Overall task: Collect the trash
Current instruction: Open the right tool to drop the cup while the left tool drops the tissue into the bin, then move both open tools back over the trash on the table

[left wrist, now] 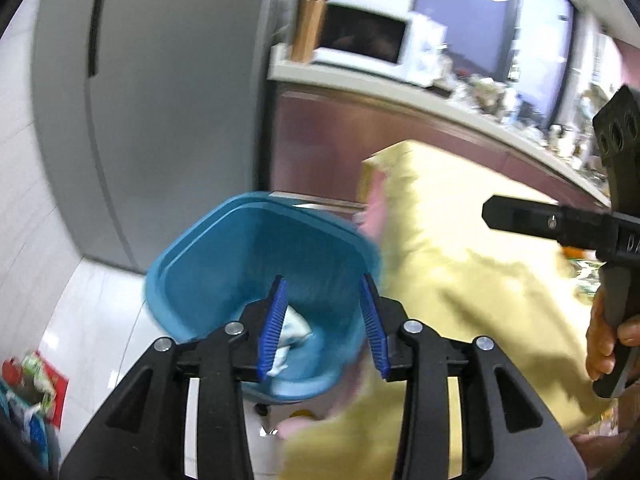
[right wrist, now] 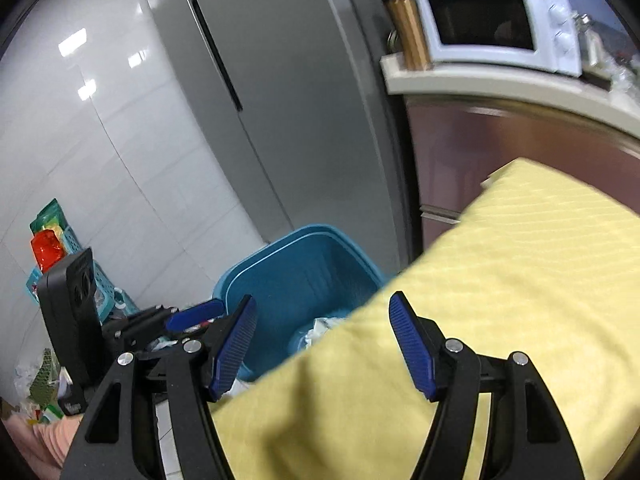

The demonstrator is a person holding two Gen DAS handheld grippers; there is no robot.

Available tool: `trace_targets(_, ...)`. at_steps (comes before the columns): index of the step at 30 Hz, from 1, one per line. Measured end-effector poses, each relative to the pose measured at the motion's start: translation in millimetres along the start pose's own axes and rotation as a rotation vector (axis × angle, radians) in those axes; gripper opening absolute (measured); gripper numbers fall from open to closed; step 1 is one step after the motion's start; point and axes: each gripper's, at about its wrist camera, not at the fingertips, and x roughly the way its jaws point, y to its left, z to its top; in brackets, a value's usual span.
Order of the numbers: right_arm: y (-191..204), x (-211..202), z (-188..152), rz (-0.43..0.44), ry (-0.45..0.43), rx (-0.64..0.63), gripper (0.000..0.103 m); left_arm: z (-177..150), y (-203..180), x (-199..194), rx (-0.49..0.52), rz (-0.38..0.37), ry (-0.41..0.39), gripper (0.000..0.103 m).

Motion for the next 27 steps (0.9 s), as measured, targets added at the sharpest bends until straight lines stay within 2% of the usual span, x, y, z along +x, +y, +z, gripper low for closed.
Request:
trace_targets(6, -22, -76, -24, -0.093, -0.111, 0.028, 0.066, 5, -67, -12, 0.106, -0.18, -0.032, 0.045)
trace_targets(12, -49, -144, -64, -0.226, -0.219, 0.119, 0.066, -3, -140, -6, 0.198, -0.352, -0.003, 0.049)
trace_targets(15, -65, -173, -93, -0.306, -0.248, 0.189, 0.066, -10, -180, -1, 0.237, -0.431, 0.029, 0.057)
trace_targets(21, -95, -204, -140, -0.397, -0.263, 0.323, 0.063, -24, -241, 12, 0.323, -0.516, 0.082, 0.059)
trace_targets(27, -119, -212, -159, -0.389, -0.284, 0.42, 0.06, -26, -280, 25, 0.381, -0.504, 0.107, 0.062)
